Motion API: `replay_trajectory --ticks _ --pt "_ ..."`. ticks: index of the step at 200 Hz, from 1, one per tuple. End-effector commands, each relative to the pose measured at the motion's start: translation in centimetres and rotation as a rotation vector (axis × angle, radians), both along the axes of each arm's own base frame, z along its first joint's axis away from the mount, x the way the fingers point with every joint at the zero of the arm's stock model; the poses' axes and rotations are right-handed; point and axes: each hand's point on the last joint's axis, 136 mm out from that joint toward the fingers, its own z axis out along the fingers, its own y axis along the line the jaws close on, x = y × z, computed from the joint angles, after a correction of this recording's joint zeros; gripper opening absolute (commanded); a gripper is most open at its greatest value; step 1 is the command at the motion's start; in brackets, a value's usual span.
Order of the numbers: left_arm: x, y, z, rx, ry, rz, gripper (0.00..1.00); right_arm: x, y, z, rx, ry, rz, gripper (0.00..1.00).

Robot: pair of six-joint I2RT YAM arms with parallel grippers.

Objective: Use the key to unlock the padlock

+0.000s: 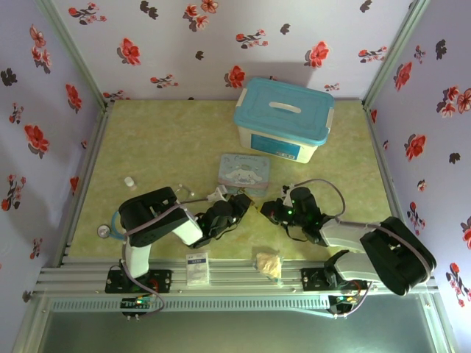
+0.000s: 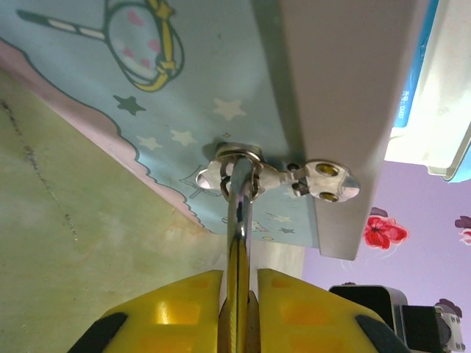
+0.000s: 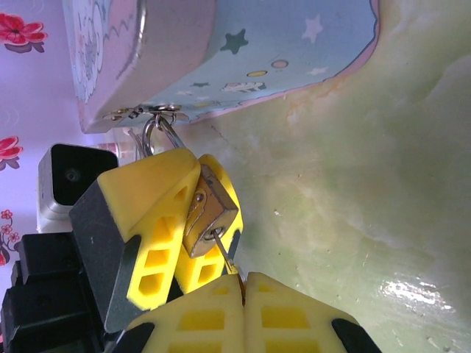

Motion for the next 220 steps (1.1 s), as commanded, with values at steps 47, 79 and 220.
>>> replay_trajectory --ticks 47,79,220 --pt "-0.1 -1.8 1.8 -0.079 -0.02 -0.021 0.0 2.1 0.3 1.2 0.015 -0.069 -0.047 0.0" --pt "-0.3 -2.4 1.7 -0.093 -0.009 -0.031 0.0 2.8 0.8 2.1 0.116 -0.083 -0.087 0.0" --pt "-0.3 -2.9 1.6 -0.109 -0.002 -0.037 0.0 2.0 1.9 2.6 0.083 -0.206 -0.062 0.0"
